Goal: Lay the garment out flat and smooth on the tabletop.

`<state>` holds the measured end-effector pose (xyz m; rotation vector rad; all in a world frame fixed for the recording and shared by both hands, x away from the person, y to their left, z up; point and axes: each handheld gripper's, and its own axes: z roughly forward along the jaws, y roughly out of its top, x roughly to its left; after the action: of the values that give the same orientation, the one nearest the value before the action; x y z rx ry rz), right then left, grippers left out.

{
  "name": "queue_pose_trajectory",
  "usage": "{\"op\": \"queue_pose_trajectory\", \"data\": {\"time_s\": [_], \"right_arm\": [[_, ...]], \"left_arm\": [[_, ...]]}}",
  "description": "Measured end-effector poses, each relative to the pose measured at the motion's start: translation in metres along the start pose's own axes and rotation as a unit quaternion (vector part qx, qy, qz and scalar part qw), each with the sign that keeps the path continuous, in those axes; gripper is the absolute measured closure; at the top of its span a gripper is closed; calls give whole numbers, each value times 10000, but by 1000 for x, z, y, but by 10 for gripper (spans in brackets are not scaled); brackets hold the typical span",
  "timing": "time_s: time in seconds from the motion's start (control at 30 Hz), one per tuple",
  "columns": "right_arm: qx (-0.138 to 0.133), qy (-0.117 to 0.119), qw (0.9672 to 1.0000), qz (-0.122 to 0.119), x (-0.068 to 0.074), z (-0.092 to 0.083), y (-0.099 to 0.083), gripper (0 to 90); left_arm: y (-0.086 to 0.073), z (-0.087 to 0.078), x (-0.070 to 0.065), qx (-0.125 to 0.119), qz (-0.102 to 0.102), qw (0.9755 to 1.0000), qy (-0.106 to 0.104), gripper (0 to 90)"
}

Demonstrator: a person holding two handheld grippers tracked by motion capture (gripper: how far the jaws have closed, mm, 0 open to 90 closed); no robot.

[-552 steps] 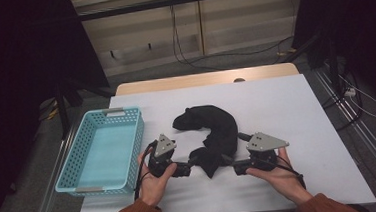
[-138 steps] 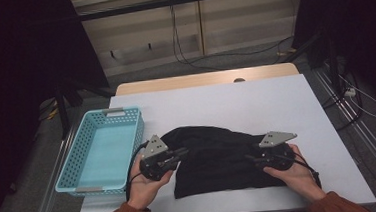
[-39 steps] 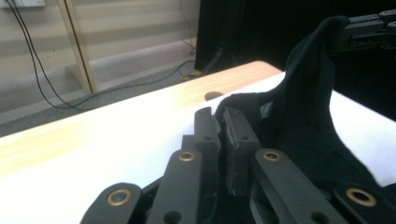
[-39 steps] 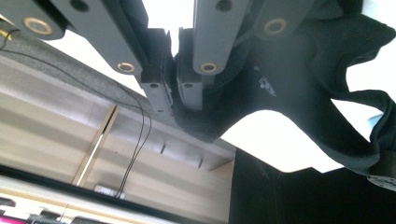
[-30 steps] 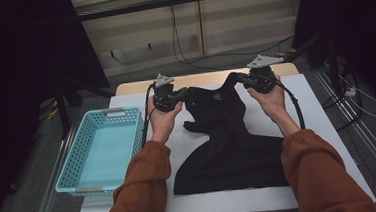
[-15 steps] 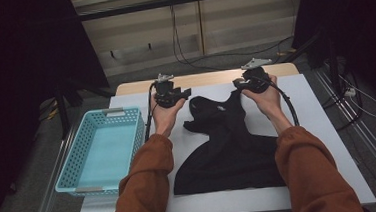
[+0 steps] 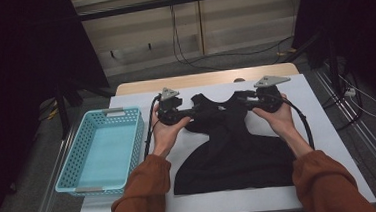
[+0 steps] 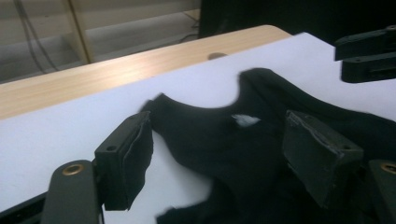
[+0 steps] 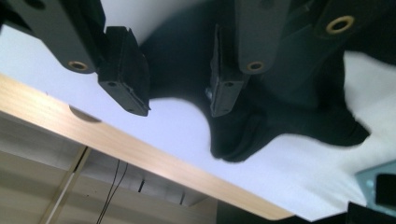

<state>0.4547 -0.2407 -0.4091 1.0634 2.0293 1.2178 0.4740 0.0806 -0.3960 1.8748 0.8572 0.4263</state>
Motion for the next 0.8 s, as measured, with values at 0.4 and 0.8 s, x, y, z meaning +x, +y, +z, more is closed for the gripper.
{"op": "queue_pose_trajectory", "data": {"time_s": [0.4, 0.8], "right_arm": [[139, 502, 9979, -372, 43, -67, -35, 779], [715, 836, 9929, -451, 71, -70, -73, 766]], "left_arm": [[-28, -36, -31, 201, 392, 9988, -228, 142], [-64, -62, -37, 508, 476, 9975, -136, 143]]}}
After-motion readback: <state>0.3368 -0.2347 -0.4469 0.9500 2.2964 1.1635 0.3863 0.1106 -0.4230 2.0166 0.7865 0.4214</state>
